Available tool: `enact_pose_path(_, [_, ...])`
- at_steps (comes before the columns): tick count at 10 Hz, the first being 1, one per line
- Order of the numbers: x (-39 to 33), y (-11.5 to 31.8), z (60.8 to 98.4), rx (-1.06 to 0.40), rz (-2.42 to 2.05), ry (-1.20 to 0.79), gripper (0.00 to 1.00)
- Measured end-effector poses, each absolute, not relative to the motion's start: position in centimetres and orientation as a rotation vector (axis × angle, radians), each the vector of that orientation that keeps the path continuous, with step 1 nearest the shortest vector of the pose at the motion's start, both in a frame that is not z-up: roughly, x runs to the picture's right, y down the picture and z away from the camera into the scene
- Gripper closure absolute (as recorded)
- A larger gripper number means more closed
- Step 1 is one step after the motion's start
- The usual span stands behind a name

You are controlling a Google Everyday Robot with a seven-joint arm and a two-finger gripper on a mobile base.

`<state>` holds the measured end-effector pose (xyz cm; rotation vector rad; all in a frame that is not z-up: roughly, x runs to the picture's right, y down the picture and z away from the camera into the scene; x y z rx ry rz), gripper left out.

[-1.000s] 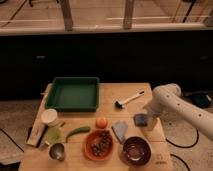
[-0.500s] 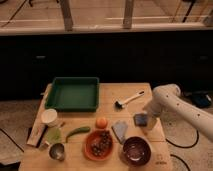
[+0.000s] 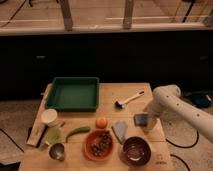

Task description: Place sponge in tray

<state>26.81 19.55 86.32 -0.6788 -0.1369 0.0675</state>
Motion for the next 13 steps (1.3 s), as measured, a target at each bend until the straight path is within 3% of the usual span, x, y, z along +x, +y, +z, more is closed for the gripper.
enact_pose_path(2, [26.9,19.6,86.4,-0.679,0.068,-0.138,0.31])
enact_pose_path(6, [26.8,19.8,86.0,-0.676,0.062,-0.135,0.54])
enact_pose_path(8, [26.7,19.1,85.5,-0.662,0.052,-0.133,0.71])
enact_pose_path(10, [26.2,16.1,83.8,-0.632,0.029,-0.132,0.95])
enact_pose_path(13, [25.0,14.2,83.2,-0.617,-0.001,-0.129,0.96])
